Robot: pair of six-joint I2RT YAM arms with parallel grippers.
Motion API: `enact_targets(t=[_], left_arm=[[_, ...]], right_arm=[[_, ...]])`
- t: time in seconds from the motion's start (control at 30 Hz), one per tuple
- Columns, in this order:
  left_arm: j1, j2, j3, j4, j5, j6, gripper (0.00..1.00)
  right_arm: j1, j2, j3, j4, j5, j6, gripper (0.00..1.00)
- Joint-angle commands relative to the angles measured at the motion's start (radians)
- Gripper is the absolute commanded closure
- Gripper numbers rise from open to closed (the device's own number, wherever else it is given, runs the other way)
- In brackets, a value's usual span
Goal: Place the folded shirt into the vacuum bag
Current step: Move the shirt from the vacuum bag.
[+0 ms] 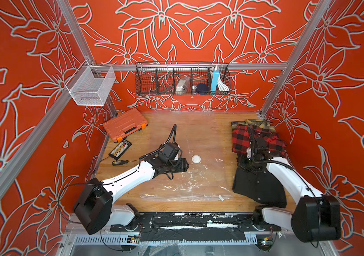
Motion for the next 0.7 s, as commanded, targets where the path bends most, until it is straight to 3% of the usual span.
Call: enact_targets(t=[0.0, 0.4, 0.67], left_arm=[[-0.019, 0.036, -0.007, 0.039, 0.008, -0.011, 0.35], [-0.086, 0.244, -0.045, 0.231, 0.044, -0.045, 0.39], [-0.081, 0.217, -0.064, 0.224, 0.017, -0.055, 0.4]], right_arm=[[0.074, -0.028, 0.04, 0.019, -0.092, 0.106, 1.0], [0.346, 0.188, 0.199, 0.233, -0.137, 0.257, 1.0], [0.472, 0.349, 0.269, 0.322, -0.066, 0.305, 1.0]])
